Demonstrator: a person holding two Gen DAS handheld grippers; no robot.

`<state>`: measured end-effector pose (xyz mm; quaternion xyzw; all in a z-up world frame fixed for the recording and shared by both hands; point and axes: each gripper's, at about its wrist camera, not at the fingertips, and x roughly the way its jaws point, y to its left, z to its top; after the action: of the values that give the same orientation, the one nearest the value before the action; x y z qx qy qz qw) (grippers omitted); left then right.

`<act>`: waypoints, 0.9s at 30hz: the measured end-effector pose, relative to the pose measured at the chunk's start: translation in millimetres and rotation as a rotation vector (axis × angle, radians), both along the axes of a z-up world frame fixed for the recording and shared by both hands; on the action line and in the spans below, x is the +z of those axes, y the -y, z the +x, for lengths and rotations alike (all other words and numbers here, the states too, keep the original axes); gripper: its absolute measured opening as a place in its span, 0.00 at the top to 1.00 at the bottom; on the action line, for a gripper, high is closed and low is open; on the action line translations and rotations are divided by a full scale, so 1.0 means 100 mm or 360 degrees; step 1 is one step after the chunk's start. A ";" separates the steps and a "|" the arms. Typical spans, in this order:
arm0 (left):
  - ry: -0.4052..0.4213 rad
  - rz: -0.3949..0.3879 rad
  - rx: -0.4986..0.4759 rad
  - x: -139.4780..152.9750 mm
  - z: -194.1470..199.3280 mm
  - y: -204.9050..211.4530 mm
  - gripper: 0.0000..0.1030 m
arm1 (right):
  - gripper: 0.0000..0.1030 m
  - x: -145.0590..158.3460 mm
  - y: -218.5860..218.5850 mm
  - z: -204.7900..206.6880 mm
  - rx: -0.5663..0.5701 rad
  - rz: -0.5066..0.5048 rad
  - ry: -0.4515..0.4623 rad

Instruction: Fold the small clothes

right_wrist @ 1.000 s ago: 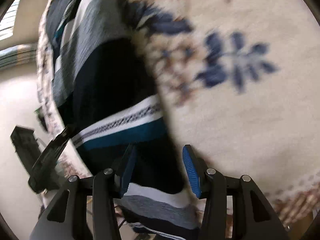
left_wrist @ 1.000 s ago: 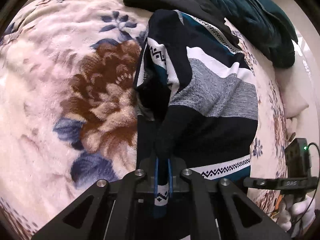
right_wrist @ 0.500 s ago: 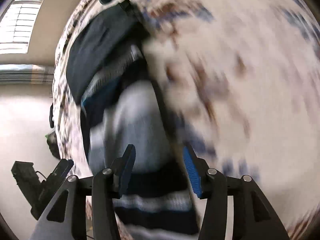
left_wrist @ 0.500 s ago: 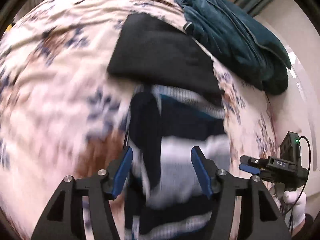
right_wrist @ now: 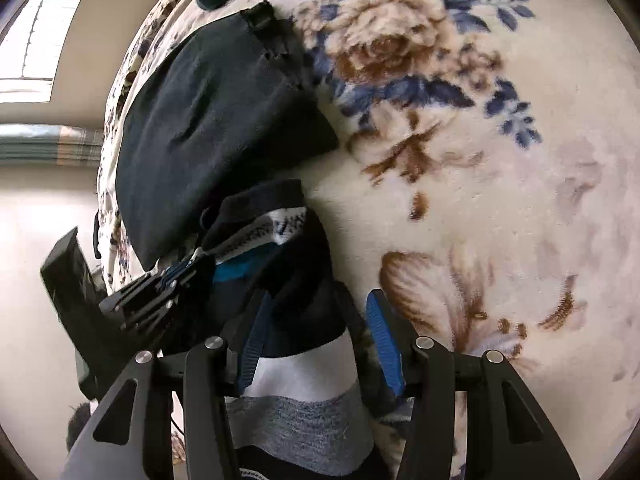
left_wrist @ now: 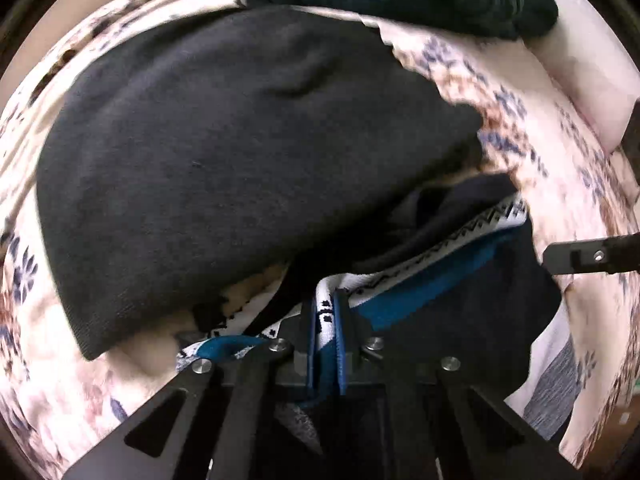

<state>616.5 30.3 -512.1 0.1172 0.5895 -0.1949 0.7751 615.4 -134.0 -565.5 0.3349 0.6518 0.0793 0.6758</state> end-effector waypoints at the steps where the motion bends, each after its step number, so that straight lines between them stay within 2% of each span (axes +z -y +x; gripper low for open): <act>1: -0.0004 -0.0021 0.0036 0.02 0.00 -0.05 0.95 | 0.49 -0.02 -0.01 0.00 -0.0004 0.0007 -0.0004; 2: 0.0004 -0.0069 0.0101 0.06 0.00 -0.13 0.95 | 0.49 -0.02 0.01 -0.01 -0.0010 0.0023 0.0001; 6: -0.0021 -0.0097 0.0189 0.04 0.06 -0.31 0.95 | 0.50 -0.05 0.08 -0.11 0.0001 0.0091 -0.0001; 8: -0.0029 -0.0066 0.0199 0.01 0.09 -0.31 0.95 | 0.90 -0.11 0.04 -0.13 0.0032 0.0124 -0.0015; 9: -0.0016 -0.0057 0.0209 0.01 0.10 -0.32 0.94 | 0.97 -0.11 0.02 -0.13 0.0064 0.0065 -0.0018; 11: -0.0031 -0.0069 0.0227 -0.02 0.15 -0.35 0.94 | 0.97 -0.08 0.04 -0.13 0.0073 -0.0094 0.0005; 14: -0.0034 -0.0077 0.0251 0.00 0.18 -0.42 0.94 | 0.97 -0.08 0.11 -0.12 0.0032 -0.0106 -0.0019; 16: -0.0058 -0.0071 0.0261 0.03 0.19 -0.43 0.90 | 0.97 0.01 0.14 -0.10 0.0033 -0.0137 0.0022; 18: -0.0063 -0.0091 0.0294 0.10 0.20 -0.49 0.89 | 0.97 0.13 0.18 -0.07 0.0023 -0.0096 0.0050; 20: -0.0026 -0.0127 0.0356 0.22 0.18 -0.55 0.73 | 0.96 0.25 0.12 0.00 0.0057 0.0107 0.0126; 23: 0.0010 -0.0212 0.0422 0.33 0.14 -0.61 0.64 | 0.87 0.28 -0.20 0.24 0.0235 0.0227 0.0159; 25: -0.0018 -0.0222 0.0445 0.28 0.16 -0.61 0.61 | 0.86 0.16 -0.38 0.41 0.0306 0.0211 0.0136; 27: -0.0049 -0.0190 0.0446 0.15 0.19 -0.55 0.60 | 0.86 -0.04 -0.49 0.63 0.0311 0.0033 0.0101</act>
<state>635.7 85.7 -497.0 -0.0155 0.5991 -0.1214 0.7912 678.0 -85.4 -569.8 0.2740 0.6588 0.1621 0.6816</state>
